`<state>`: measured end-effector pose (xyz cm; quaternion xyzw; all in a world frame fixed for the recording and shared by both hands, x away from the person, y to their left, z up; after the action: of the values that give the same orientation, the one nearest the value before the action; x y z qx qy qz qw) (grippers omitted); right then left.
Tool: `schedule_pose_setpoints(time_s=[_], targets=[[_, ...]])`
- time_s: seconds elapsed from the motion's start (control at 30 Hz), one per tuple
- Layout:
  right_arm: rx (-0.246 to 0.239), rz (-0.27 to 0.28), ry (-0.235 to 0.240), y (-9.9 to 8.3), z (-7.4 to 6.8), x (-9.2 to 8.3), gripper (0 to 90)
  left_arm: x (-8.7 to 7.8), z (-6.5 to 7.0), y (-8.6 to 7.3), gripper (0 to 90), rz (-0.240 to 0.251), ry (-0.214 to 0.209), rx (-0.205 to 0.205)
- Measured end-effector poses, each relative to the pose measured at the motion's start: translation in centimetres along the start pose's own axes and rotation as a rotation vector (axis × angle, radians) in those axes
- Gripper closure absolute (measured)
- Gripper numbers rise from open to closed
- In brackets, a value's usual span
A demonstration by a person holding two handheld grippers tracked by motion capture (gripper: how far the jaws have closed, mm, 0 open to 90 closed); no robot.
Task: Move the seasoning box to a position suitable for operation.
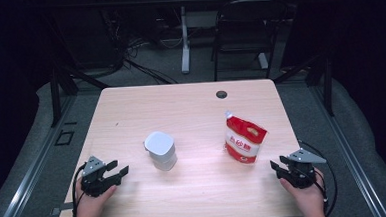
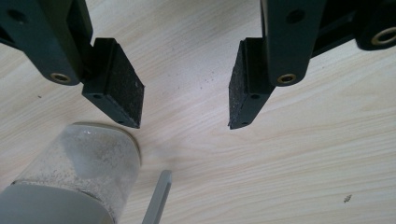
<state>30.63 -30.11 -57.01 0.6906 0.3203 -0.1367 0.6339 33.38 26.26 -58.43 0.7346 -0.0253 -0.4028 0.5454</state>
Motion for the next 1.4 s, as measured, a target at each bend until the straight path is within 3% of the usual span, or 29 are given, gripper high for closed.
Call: schedule_pose_setpoints(time_s=[0.17,0.23,0.27,0.37,0.4,0.43,0.57,0.73,0.83,1.07,1.17,1.4], targets=[[-0.005,0.023,0.023,0.0,0.0,-0.4,59.2,0.6,0.3,0.2,46.7,-0.010,-0.001,-0.023],[-0.008,0.023,0.016,-0.1,0.0,-0.4,58.5,0.9,0.5,0.3,47.7,-0.021,0.000,-0.013],[-0.020,0.034,-0.005,0.0,-0.1,-0.4,56.4,1.2,0.8,0.6,48.6,-0.023,-0.007,0.012],[-0.030,0.051,-0.003,0.1,-0.4,-0.6,56.3,1.6,1.1,1.0,51.2,-0.009,-0.011,0.036],[-0.030,0.051,-0.003,0.1,-0.4,-0.6,56.3,1.6,1.1,1.0,51.9,-0.009,-0.011,0.036],[-0.034,0.053,-0.004,0.1,-0.5,-0.7,56.0,2.1,1.0,1.3,53.2,-0.005,-0.024,0.003],[-0.036,0.049,-0.012,0.1,-0.5,-0.5,55.2,3.3,1.0,1.9,54.8,-0.030,-0.009,0.002],[-0.040,0.051,-0.008,0.2,-0.4,-0.6,55.8,4.0,1.2,3.0,57.0,-0.001,0.002,0.012],[-0.037,0.044,0.001,0.1,-0.4,-0.8,55.8,4.5,1.3,3.4,59.9,-0.010,0.006,0.023],[-0.030,0.051,0.006,0.0,-0.4,-0.9,56.2,5.8,1.5,4.6,64.4,-0.001,-0.021,0.045],[-0.030,0.034,0.028,-0.2,-0.5,-0.8,57.8,6.4,1.2,4.7,64.8,-0.008,-0.014,0.044],[-0.043,0.042,0.028,-0.4,-0.4,-1.4,58.0,7.1,1.0,5.4,66.8,0.008,-0.021,0.045]])
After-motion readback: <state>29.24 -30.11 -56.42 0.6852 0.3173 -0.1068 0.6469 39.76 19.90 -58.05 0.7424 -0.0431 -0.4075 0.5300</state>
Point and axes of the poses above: each handheld gripper's, and its own axes: x roughly forward along the jaws, y roughly out of its top, z roughly to its right, the point moved 4 cm from there along x, roughly forward along the jaws, and after that the axes turned 13 degrees about x, right-handed, at the moved point
